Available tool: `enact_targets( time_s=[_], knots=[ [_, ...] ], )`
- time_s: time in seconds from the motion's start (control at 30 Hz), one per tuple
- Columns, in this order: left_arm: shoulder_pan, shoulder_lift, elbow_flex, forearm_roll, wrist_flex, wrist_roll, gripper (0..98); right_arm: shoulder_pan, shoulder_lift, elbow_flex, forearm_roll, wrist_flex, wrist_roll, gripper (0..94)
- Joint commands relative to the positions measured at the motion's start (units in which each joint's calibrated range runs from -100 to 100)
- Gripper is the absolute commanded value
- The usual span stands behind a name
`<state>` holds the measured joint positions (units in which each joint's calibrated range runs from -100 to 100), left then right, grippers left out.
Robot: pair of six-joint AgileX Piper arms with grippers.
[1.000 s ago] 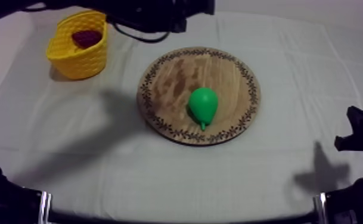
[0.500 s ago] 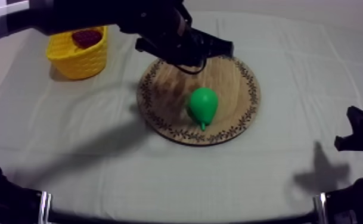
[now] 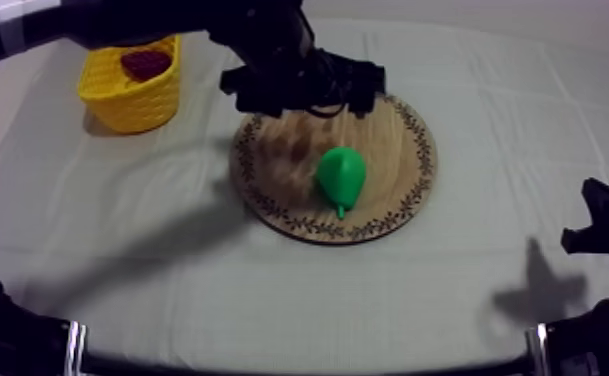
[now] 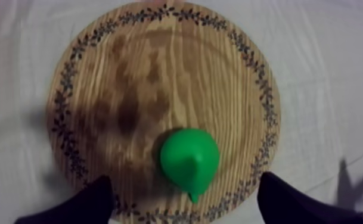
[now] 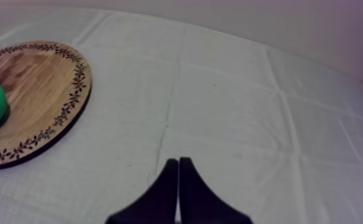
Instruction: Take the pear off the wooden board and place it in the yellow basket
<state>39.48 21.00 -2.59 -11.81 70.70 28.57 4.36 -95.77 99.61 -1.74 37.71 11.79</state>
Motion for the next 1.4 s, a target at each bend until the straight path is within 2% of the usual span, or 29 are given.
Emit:
enact_targets(
  time_s=[0.0, 0.3, 0.63, 0.83, 1.03, 1.37],
  knots=[
    [-0.2, 0.3, -0.5, 0.75, 1.2, -0.4, 94.9, 0.0, 0.0, 0.1, 0.0, 0.0, 0.0, 0.5],
    [-0.7, 1.5, -1.4, 3.11, 4.4, -1.6, 96.0, 0.0, 0.0, 0.1, 0.0, 0.0, 0.0, 0.5],
    [0.1, 6.6, -1.8, 5.46, 3.6, -1.0, 96.0, 0.0, 0.0, 0.1, 0.0, 0.0, 0.0, 0.5],
    [0.3, 12.1, -3.8, 5.85, 1.9, -0.3, 96.0, 0.0, 0.0, 0.1, 0.0, 0.0, 0.0, 0.5],
    [-0.1, 17.9, -8.5, 5.29, 2.1, 0.4, 96.0, 0.0, 0.0, 0.1, 0.0, 0.0, 0.0, 0.5],
    [-0.6, 25.4, -17.7, 7.13, 9.4, -0.6, 95.4, 0.0, 0.0, 0.1, 0.0, 0.0, 0.0, 0.5]
  ],
)
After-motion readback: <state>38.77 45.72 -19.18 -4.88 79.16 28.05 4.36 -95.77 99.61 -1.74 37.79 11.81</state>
